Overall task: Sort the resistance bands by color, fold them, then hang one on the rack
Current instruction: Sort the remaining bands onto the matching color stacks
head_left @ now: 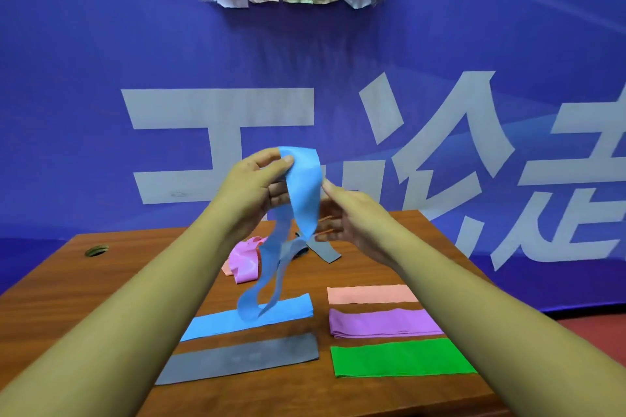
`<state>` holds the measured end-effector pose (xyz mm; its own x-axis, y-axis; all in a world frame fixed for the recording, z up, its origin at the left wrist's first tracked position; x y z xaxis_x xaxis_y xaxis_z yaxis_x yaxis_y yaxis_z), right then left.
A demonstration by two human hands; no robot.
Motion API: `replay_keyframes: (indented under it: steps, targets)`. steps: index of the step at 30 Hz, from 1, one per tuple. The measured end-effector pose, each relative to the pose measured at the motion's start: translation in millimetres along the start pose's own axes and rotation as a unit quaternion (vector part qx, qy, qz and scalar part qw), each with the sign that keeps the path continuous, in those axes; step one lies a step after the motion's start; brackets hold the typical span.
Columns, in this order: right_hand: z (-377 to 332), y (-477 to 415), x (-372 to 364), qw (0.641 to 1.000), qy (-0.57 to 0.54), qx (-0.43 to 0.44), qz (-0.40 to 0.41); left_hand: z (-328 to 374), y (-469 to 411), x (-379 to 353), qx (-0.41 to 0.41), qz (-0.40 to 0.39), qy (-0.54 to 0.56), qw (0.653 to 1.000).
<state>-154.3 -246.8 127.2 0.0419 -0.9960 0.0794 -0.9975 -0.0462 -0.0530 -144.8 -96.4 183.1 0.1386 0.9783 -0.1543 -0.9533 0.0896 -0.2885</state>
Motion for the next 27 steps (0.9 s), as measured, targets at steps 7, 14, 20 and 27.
replay_keyframes:
  steps: [7, 14, 20, 27]
  targets:
    - [-6, 15, -20, 0.995, -0.013, 0.068, -0.068, -7, -2, 26, 0.030, 0.068, 0.030, 0.997]
    - [-25, 3, -7, 0.992, -0.013, 0.088, 0.084, -41, 17, 39, 0.145, 0.055, -0.077, 0.985]
    - [-30, -2, -4, 0.995, -0.013, 0.052, 0.084, -31, 24, 23, -0.004, -0.012, -0.100, 0.995]
    - [-27, 2, 4, 0.998, -0.001, 0.027, 0.055, -21, 23, 18, -0.102, -0.011, -0.178, 0.979]
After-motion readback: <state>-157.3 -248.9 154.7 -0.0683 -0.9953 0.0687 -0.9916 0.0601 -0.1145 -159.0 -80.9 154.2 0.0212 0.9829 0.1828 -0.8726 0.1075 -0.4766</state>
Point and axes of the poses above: each hand's wrist, its own y-axis away from the middle knuckle, its own x-axis out of the back of the hand, z = x × y, the point moved 7 cm from there along -y, towards the middle knuckle, and after that the axes turned 8 degrees about z, right-handed, at the moved point
